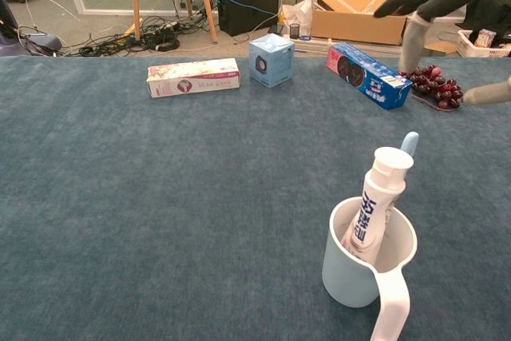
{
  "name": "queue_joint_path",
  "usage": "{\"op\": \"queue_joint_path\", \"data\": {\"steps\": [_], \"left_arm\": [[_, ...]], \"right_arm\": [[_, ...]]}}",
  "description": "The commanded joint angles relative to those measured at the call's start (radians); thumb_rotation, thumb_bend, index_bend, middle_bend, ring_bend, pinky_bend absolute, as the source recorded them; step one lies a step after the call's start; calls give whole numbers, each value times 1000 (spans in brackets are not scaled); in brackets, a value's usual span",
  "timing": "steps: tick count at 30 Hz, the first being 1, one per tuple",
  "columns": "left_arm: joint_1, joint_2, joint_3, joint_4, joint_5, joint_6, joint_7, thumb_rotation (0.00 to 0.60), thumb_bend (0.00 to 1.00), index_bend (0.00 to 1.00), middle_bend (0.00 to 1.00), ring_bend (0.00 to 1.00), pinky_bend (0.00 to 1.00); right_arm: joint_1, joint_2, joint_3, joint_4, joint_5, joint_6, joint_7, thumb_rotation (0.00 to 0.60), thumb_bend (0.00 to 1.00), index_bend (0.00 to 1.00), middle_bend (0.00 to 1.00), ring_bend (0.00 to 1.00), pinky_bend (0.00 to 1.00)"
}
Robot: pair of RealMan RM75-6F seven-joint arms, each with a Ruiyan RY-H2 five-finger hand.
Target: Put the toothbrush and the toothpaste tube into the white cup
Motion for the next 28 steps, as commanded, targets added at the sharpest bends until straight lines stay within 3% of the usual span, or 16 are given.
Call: {"op": "queue_joint_path", "data": {"steps": [1,6,16,28], "left_arm": [[-1,-1,3,-1,4,-3,1,600,0,785,508,378,373],[-8,-10,7,5,10,-14,2,600,0,782,507,379,373],[-21,-30,13,20,27,-26,3,600,0,776,506,379,374],[-29,-42,11,29,31,-26,14,600,0,775,506,379,375]], "right_arm": [[-149,-47,-32,-28,158,201,-344,600,182,374,49,0,55],[-249,-123,-66,-3,170,328,-442,600,182,372,49,0,55],[-402,-251,-88,120,114,495,-421,600,182,372,49,0,55],[-448,-288,-81,217,73,484,-290,600,183,372,50,0,55]]}}
